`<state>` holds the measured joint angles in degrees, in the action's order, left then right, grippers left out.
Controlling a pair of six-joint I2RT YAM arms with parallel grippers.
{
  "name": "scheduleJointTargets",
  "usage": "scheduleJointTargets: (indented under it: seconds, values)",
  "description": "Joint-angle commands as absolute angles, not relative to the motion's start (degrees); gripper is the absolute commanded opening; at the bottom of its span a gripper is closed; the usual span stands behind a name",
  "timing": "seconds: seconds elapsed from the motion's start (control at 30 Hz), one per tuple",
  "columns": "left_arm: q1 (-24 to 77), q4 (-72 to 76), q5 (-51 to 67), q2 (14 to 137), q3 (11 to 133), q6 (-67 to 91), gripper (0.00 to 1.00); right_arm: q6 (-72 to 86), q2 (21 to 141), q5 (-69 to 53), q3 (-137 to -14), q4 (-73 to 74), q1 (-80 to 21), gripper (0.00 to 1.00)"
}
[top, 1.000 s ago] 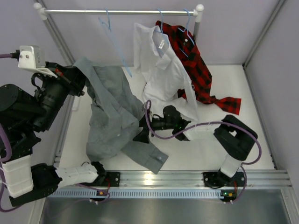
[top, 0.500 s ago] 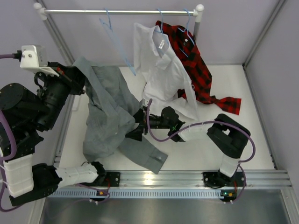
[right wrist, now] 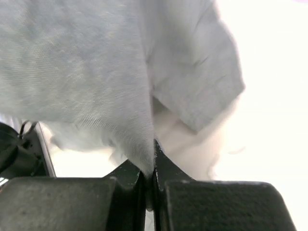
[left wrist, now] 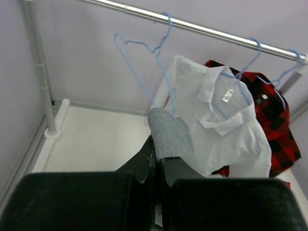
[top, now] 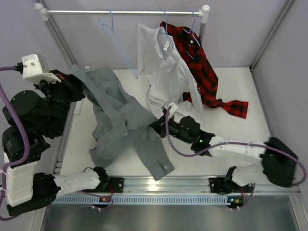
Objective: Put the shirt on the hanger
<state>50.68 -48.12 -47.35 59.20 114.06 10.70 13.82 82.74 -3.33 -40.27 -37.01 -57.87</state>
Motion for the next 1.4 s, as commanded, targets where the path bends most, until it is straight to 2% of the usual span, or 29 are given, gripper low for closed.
scheduleJointTargets:
  seconds: [0.0,0.1,0.23,0.37,0.5,0.63,0.73,0.87,0.9,0.97,1.03,1.2,1.23,1.3,1.37]
  values:
    - [50.63,-42.72,-58.52,56.26,110.49,15.71,0.00,6.96,63.52,15.97,-44.55,-13.41,-62.21,0.00]
    - [50.62,-42.63,-62.49,53.27,105.22,22.75,0.00,5.45,54.62,23.01,-52.45,5.13,-65.11,0.00]
    - [50.62,-42.71,-63.98,48.17,98.62,32.33,0.00,5.19,51.68,31.53,-67.73,24.66,-71.16,0.00]
    - [50.54,-42.71,-63.11,44.12,95.28,38.57,0.00,4.40,58.59,45.74,-87.56,40.92,-79.70,0.00]
    - [50.54,-43.07,-59.25,45.52,93.62,39.55,0.00,7.63,66.87,50.45,-98.60,56.58,-82.71,0.00]
    - [50.54,-45.08,-56.09,48.42,87.04,44.90,0.00,15.09,68.20,50.89,-90.82,58.54,-81.57,0.00]
    - [50.54,-47.28,-53.45,51.23,82.20,47.90,0.00,23.71,66.80,50.71,-77.05,56.61,-79.46,0.00]
    - [50.45,-47.11,-47.49,62.20,79.72,45.53,0.00,32.59,63.82,48.61,-64.27,53.88,-74.19,0.00]
    - [50.28,-47.02,-46.24,67.36,79.19,45.70,0.00,33.74,63.29,47.47,-61.90,51.96,-70.26,0.00]
    - [48.35,-46.41,-42.30,73.00,76.22,48.32,0.00,34.19,60.92,43.10,-54.17,48.36,-65.94,0.00]
    - [46.59,-42.90,-40.26,74.70,73.14,49.39,0.00,31.47,59.33,37.38,-46.81,38.71,-59.96,0.00]
    - [37.80,-32.62,-28.51,74.18,62.60,48.69,0.00,29.80,60.38,24.27,-37.98,27.78,-52.92,0.00]
    - [37.01,-32.09,-27.35,74.88,62.06,48.43,0.00,29.79,60.99,23.21,-37.01,26.12,-52.82,0.02]
    - [35.69,-29.28,-24.19,75.84,60.56,45.54,0.00,29.71,61.00,21.71,-37.00,25.40,-52.82,0.28]
    - [35.68,-27.17,-19.27,78.04,60.56,42.46,0.00,28.31,60.39,20.57,-38.66,25.05,-52.65,0.30]
